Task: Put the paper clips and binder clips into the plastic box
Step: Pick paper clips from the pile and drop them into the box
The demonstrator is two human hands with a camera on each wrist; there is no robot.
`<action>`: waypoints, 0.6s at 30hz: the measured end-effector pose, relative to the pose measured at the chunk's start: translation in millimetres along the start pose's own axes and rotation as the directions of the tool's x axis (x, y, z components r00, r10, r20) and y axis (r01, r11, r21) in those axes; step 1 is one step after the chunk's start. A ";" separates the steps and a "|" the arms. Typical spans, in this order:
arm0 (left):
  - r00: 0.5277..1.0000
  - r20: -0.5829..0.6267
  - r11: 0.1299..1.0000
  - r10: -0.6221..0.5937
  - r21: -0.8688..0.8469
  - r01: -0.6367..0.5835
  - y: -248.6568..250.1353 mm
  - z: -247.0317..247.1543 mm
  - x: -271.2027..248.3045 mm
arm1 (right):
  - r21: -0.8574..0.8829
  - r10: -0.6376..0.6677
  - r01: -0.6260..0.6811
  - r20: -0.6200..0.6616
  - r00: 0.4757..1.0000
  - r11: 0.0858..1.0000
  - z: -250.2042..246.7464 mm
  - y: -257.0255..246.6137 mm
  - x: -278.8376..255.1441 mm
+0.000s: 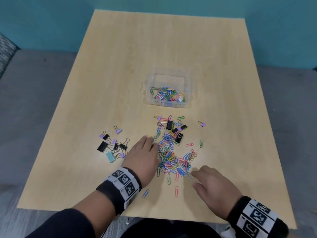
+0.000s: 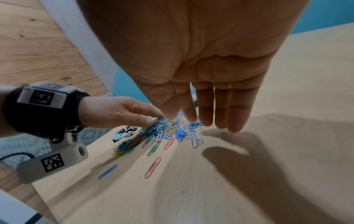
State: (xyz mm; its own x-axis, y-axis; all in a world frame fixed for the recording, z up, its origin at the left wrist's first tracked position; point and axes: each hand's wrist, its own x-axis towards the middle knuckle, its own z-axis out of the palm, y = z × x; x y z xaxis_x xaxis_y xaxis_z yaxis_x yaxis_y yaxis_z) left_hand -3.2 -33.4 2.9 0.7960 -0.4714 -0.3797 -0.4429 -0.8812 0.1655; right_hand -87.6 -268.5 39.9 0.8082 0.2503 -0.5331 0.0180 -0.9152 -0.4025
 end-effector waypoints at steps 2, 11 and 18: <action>0.998 -0.041 0.999 0.045 0.008 -0.044 3.1 3.0 5.1 | -0.034 -0.044 0.041 -0.087 0.995 0.999 2.3 -2.4 9.6; 0.987 0.025 0.986 0.156 0.057 -0.157 12.8 9.0 20.2 | -0.221 -0.086 0.045 -0.182 0.979 0.974 20.8 -21.1 46.3; 0.985 -0.152 0.995 0.077 -0.053 -0.086 -2.6 -1.7 -2.0 | -0.089 0.004 -0.032 -0.290 0.957 0.996 1.1 2.3 59.8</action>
State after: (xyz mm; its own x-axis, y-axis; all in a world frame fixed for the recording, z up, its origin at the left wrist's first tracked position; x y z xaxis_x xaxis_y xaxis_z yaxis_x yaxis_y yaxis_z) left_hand -3.0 -30.2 4.7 0.8131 -0.5378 -0.2229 -0.4872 -0.8382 0.2451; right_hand -39.9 -255.3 6.3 0.9442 0.1440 -0.2962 0.0448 -0.9472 -0.3176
